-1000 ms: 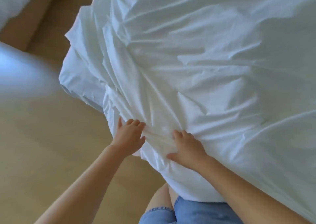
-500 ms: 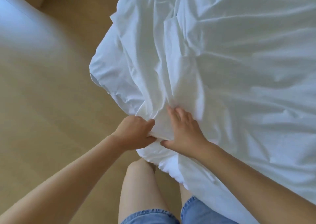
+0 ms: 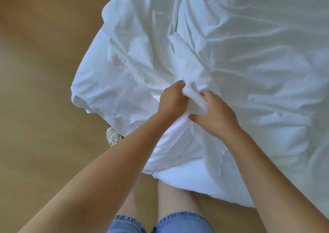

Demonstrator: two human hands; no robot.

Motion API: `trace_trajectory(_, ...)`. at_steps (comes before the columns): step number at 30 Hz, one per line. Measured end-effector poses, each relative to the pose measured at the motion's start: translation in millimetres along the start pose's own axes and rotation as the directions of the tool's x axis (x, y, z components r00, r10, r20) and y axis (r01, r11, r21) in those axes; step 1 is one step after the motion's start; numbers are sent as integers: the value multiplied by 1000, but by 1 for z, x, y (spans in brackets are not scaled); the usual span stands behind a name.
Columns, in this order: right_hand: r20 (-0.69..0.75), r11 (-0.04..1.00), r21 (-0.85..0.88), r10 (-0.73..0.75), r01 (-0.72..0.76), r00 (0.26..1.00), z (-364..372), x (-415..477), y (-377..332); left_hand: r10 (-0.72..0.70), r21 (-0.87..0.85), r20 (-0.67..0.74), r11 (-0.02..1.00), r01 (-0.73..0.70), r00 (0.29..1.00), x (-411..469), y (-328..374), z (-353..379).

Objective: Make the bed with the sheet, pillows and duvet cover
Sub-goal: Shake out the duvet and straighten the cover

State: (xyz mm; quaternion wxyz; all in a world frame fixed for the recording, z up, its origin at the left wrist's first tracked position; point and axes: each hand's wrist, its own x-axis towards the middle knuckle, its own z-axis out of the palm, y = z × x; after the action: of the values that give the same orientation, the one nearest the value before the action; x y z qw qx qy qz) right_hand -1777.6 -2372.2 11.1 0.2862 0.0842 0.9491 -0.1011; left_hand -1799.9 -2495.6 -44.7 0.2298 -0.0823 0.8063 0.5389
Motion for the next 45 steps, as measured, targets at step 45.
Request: trace_trajectory(45, 472, 775, -301, -385, 555, 793, -83, 65, -29, -569, -734, -596, 672, -98, 566, 21, 18, 59)
